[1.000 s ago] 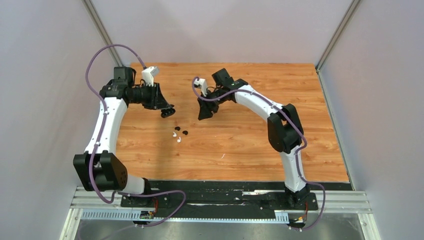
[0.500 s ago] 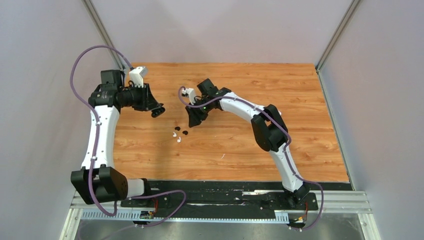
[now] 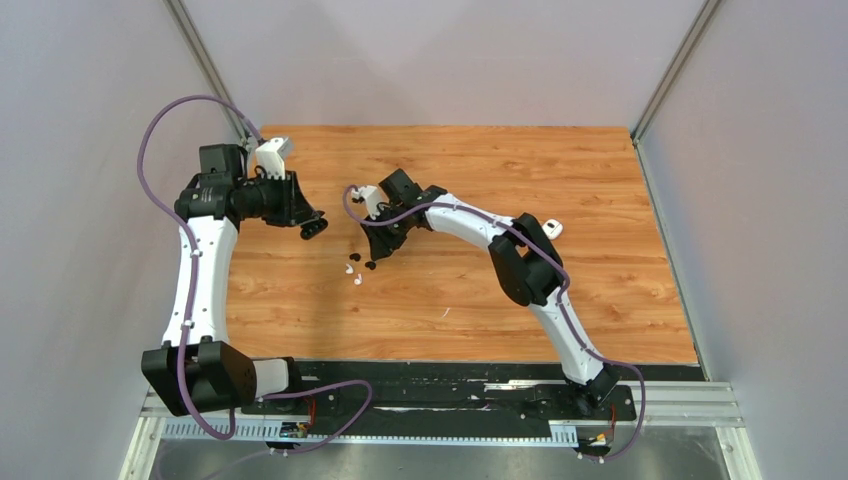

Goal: Insert the wireless bluetooth earbuds into the charging case
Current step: Pick up the earbud from the center of the board.

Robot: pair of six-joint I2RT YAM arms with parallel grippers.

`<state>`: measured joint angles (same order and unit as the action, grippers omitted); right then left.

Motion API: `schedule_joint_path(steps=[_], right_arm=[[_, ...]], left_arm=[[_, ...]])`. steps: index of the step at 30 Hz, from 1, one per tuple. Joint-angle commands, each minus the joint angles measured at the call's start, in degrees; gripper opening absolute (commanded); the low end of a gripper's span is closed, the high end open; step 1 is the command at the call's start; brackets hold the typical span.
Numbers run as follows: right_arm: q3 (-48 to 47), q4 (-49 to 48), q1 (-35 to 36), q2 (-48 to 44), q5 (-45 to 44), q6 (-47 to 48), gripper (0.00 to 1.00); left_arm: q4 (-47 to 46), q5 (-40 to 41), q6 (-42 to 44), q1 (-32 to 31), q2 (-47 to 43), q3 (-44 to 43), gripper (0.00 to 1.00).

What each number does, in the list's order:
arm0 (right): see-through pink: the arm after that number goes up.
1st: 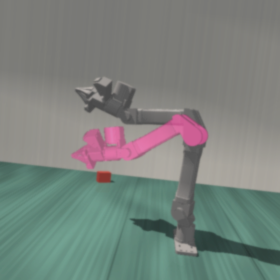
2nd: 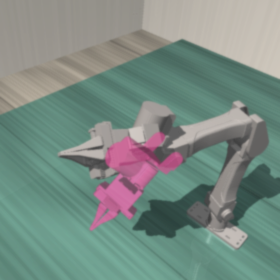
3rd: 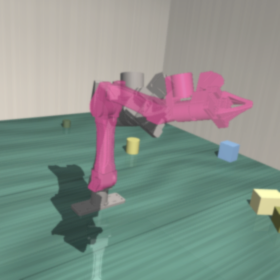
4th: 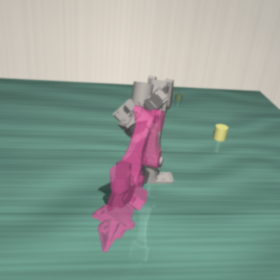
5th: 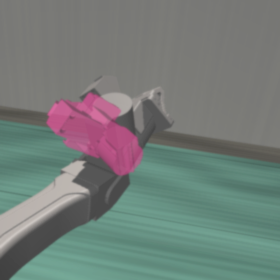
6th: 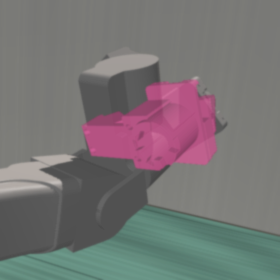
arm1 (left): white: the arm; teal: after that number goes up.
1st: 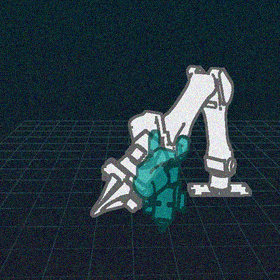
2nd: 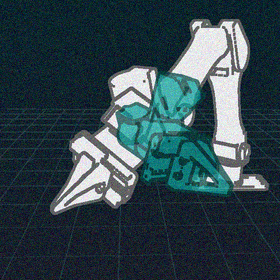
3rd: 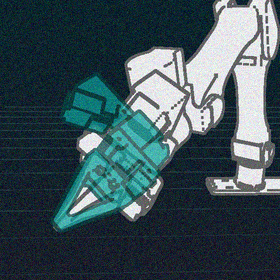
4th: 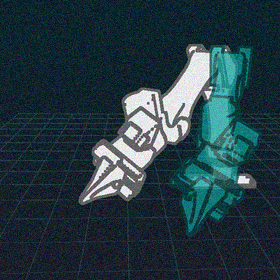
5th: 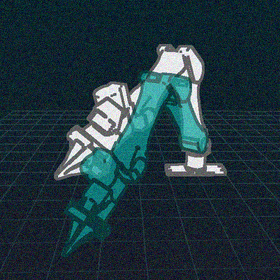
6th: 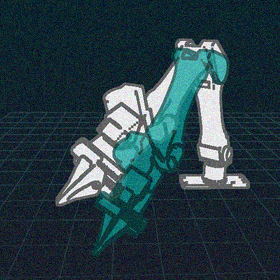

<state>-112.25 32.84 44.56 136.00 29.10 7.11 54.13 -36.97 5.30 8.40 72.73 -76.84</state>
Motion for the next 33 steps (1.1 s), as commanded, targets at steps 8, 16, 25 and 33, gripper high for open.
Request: schedule_joint_path(steps=[8,16,25,33], right_arm=[[-1.8,-1.9,0.4,1.2,0.3,-1.5,0.45],[-1.8,-1.8,1.3,1.6,0.0,-1.2,0.44],[-0.3,-1.5,2.3,1.4,-0.5,-0.4,0.43],[-1.1,-1.7,2.4,1.3,0.9,0.4,0.31]], left_arm=[[-1.3,-0.2,0.0,0.6,-1.9,0.7,0.0],[-1.5,-0.3,-0.1,0.8,-2.0,1.2,0.0],[-2.0,-0.6,-0.3,0.7,-2.2,1.6,0.0],[-2.4,-1.0,-0.8,0.7,-2.4,2.5,0.0]])
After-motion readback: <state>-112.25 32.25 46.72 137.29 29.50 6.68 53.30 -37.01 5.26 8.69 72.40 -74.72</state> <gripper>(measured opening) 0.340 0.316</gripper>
